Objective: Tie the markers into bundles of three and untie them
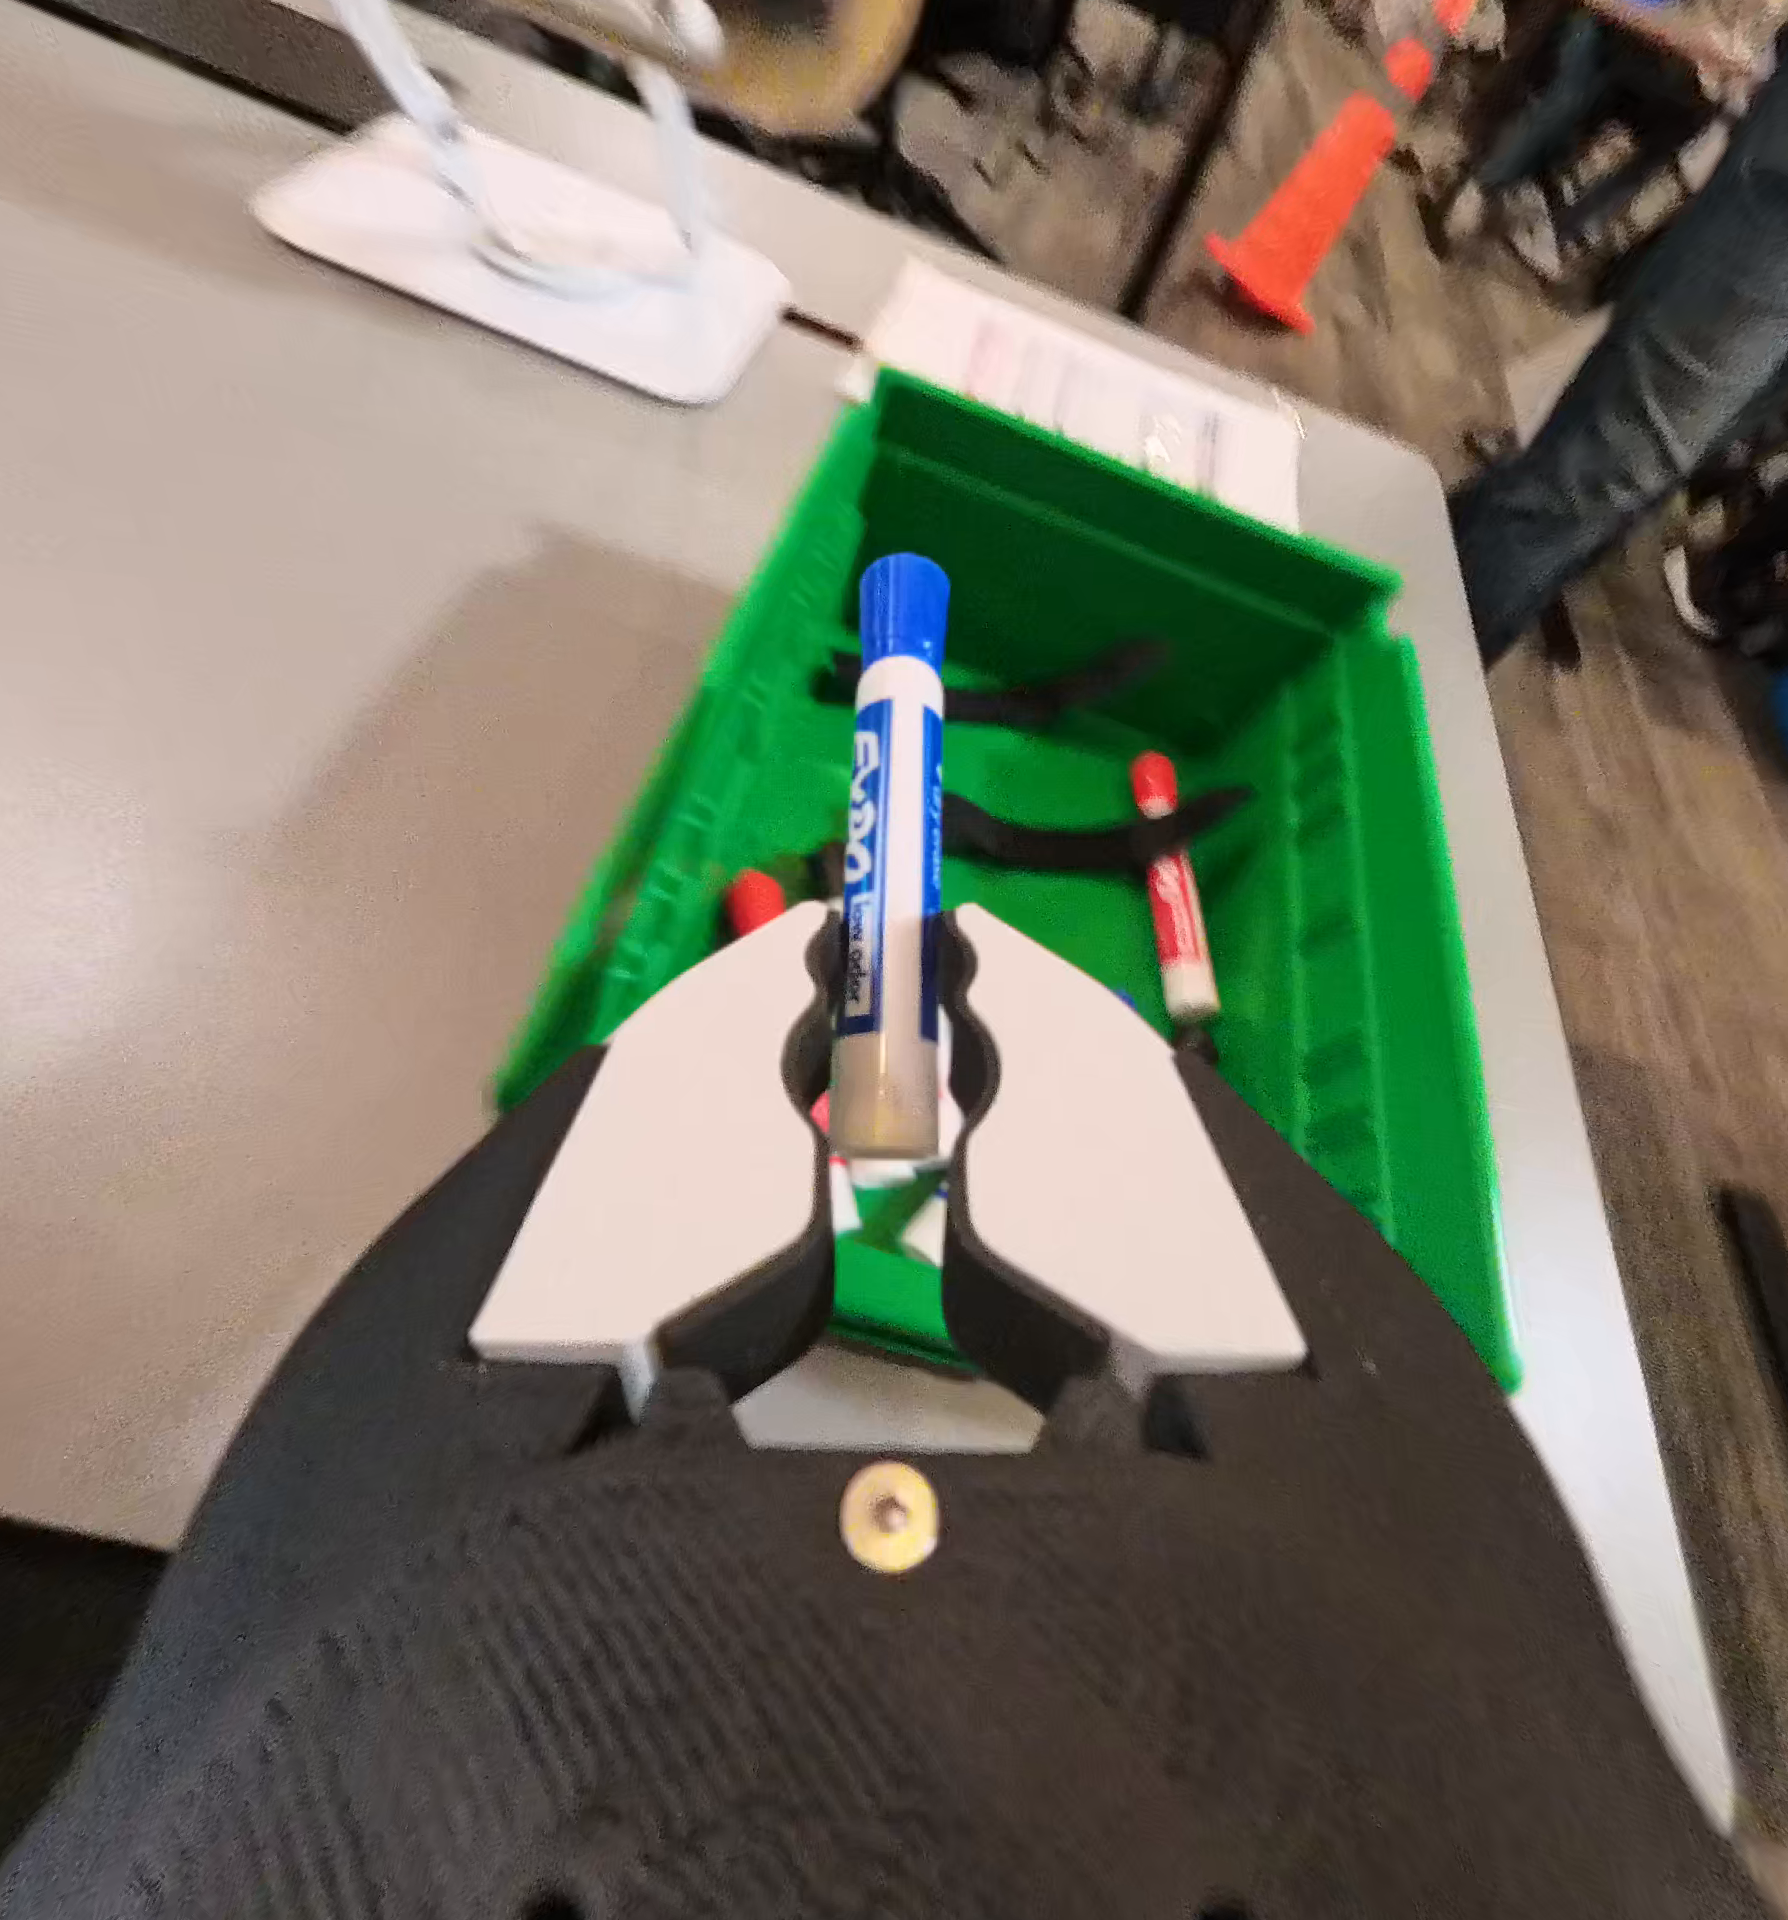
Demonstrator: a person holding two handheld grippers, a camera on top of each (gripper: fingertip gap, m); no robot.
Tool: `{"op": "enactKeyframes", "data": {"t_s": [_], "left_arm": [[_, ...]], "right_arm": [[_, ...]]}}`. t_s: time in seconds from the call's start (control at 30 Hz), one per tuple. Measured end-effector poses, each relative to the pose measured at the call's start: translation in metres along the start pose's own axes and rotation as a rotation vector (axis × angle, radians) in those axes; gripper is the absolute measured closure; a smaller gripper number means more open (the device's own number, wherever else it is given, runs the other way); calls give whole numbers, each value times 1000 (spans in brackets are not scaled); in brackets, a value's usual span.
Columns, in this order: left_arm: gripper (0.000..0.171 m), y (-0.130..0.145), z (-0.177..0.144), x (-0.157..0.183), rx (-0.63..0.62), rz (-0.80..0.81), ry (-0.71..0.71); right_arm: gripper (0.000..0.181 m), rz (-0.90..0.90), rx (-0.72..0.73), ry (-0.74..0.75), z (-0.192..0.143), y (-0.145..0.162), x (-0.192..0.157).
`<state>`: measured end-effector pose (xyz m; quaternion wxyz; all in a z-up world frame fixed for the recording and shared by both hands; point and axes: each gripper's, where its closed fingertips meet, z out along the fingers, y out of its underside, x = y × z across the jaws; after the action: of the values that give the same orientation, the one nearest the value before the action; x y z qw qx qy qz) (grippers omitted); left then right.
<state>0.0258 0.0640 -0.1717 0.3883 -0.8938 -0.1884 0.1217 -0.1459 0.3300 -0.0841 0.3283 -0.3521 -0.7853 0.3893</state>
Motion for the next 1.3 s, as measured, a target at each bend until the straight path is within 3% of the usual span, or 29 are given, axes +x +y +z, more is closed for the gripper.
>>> {"op": "enactKeyframes", "data": {"t_s": [0.17, 0.27, 0.33, 0.4, 0.5, 0.63, 0.73, 0.97, 1.07, 1.13, 1.3], "left_arm": [[165, -1, 0, 1, -1, -1, -2], [165, -2, 0, 1, -2, 6, -7], [165, -3, 0, 1, 0, 7, -9], [165, -3, 0, 1, 3, 3, -6], [165, -2, 2, 2, 0, -2, 2], [165, -1, 3, 4, -3, -6, 11], [165, -3, 2, 4, -1, 2, 7], [165, -7, 1, 10, 17, 31, 23], [165, -6, 3, 11, 13, 41, 23], [165, -7, 3, 9, 24, 37, 14], [165, -6, 1, 4, 32, -14, 16]], "right_arm": [[162, 153, -127, 9, 26, 53, 19], [133, 43, -79, 89, 21, 41, 20], [130, -61, 6, 104, 8, 15, 8], [135, -158, 102, 15, -4, -12, -29], [140, -246, 195, -274, -14, -30, -126], [140, -443, 135, -629, -11, -5, -248], [137, -650, 73, -721, 3, 21, -287], [136, -561, -130, -988, 16, 47, -306], [142, -546, -114, -1010, 18, 48, -305], [160, -591, -88, -1004, 16, 49, -304], [163, -642, -76, -966, 15, 48, -309]]}}
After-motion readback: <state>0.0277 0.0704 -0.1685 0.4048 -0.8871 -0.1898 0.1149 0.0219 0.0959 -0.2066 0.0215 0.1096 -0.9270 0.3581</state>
